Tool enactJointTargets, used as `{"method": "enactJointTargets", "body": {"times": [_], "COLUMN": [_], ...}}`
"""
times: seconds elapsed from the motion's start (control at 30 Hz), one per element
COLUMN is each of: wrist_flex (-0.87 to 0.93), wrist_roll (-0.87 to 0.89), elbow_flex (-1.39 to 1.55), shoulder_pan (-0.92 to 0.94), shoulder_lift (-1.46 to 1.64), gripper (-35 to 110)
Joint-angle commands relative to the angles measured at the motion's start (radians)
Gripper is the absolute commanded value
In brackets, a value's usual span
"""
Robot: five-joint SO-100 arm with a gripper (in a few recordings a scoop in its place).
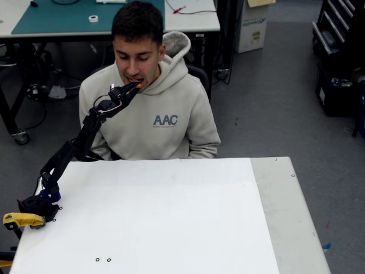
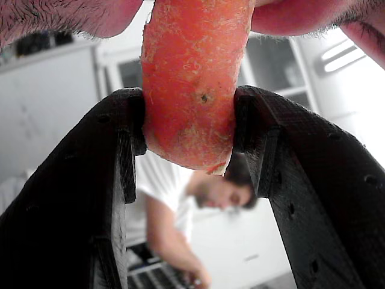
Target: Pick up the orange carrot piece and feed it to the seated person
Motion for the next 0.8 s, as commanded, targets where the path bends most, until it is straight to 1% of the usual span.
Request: {"method": "enactJointTargets", "body": {"times": [0.0, 0.1, 0.27, 0.4, 0.57, 0.77], "wrist_flex": [-0.034, -0.034, -0.029, -0.029, -0.028, -0.028], "wrist_roll": [-0.014, -0.005, -0.003, -0.003, -0.003, -0.003], "elbow_flex": [-0.078, -0.078, -0.08, -0.08, -0.078, -0.077], "shoulder_pan": [0.008, 0.008, 0.018, 0.025, 0.089, 0.126], "shoulder_lift": [0.044, 0.055, 0.052, 0.046, 0.044, 0.043], "gripper": [-1, 5, 20, 28, 27, 20]}}
